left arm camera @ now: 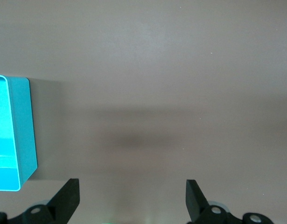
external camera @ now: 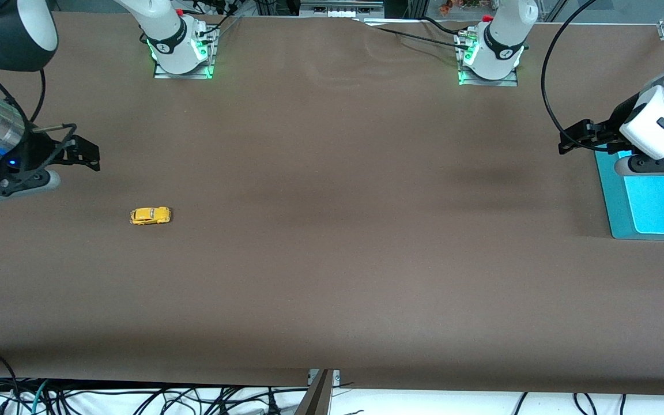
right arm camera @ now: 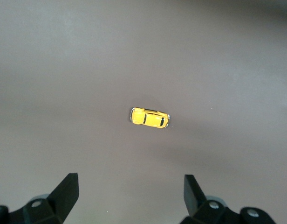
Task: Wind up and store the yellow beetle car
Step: 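Move the open right gripper over the yellow beetle car and lower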
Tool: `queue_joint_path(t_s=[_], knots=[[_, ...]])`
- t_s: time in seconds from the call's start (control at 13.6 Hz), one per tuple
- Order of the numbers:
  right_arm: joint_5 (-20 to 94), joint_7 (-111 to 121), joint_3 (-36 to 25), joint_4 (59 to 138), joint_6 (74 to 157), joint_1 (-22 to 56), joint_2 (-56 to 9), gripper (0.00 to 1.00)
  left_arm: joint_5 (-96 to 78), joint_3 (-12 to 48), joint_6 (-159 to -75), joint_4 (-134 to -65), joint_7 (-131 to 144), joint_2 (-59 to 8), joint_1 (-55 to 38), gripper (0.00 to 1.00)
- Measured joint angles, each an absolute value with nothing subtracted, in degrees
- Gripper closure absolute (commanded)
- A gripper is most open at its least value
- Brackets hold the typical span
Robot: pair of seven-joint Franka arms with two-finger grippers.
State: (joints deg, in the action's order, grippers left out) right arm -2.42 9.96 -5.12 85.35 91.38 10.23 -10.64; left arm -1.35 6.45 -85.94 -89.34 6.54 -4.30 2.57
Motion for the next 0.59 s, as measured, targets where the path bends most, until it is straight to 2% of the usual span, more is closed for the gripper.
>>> queue_joint_path(t_s=[0.29, 0.59], knots=[[-2.4, 12.0, -5.1, 85.4, 90.5, 10.2, -11.1, 0.00, -1.3, 6.5, -85.9, -89.3, 6.5, -4.3, 2.6, 0.00], [-2.4, 28.7, -5.7, 85.6, 89.9, 9.5, -12.1, 0.00, -1.3, 6.5, -85.9, -89.3, 6.5, -4.3, 2.6, 0.00]])
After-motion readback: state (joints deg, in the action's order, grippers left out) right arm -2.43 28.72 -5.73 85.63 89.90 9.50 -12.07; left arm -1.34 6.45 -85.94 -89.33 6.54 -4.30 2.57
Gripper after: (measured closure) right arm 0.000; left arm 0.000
